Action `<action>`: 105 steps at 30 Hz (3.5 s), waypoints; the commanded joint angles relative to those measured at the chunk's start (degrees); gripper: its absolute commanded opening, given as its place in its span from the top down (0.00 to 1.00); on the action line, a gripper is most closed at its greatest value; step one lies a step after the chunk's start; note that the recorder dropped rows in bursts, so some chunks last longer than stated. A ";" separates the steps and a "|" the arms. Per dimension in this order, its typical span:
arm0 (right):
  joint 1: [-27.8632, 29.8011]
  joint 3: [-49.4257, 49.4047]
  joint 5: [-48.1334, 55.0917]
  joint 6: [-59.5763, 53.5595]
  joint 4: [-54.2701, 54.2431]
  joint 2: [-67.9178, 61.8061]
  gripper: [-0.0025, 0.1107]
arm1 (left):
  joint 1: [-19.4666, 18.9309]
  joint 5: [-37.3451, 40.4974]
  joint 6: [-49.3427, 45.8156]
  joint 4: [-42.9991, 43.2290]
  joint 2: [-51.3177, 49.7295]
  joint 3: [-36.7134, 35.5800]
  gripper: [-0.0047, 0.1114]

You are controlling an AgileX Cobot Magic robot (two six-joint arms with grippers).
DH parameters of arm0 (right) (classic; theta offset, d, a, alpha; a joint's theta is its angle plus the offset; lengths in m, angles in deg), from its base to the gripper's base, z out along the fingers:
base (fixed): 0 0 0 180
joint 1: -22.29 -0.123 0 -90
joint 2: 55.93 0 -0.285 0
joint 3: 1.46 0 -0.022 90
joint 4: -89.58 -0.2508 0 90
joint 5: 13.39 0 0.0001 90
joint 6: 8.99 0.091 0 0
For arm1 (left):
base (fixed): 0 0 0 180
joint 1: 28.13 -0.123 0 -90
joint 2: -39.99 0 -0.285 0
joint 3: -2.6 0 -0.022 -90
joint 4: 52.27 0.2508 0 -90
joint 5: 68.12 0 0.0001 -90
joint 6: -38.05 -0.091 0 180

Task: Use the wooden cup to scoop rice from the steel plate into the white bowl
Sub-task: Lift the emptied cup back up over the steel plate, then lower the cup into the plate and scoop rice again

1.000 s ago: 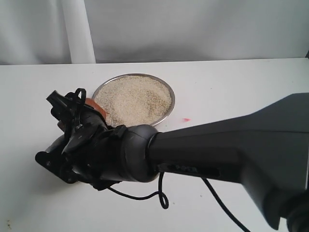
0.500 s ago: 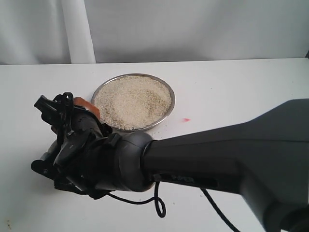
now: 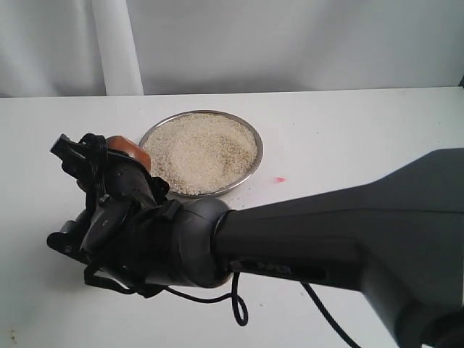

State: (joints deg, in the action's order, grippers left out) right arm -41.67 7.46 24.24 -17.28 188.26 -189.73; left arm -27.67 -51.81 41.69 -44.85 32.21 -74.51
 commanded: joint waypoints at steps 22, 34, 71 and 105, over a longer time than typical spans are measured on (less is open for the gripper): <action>27.98 -0.05 -16.41 1.40 -40.63 14.48 0.98 | 0.18 -0.65 0.34 -0.47 -0.01 -0.11 0.96; 30.32 12.12 -5.29 -4.55 -44.82 5.00 0.98 | 0.18 -0.65 0.34 -0.47 -0.01 -0.11 0.96; 25.22 33.26 12.59 -34.12 -41.95 -16.95 0.98 | 0.18 -0.65 0.34 -0.47 -0.01 -0.11 0.96; 22.75 33.26 0.77 -28.47 -37.30 -23.01 0.98 | 0.18 -0.65 0.34 -0.47 -0.01 -0.11 0.96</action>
State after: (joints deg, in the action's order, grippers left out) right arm -18.34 40.47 25.91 -46.30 152.66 -211.73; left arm -27.67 -51.81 41.69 -44.85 32.21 -74.51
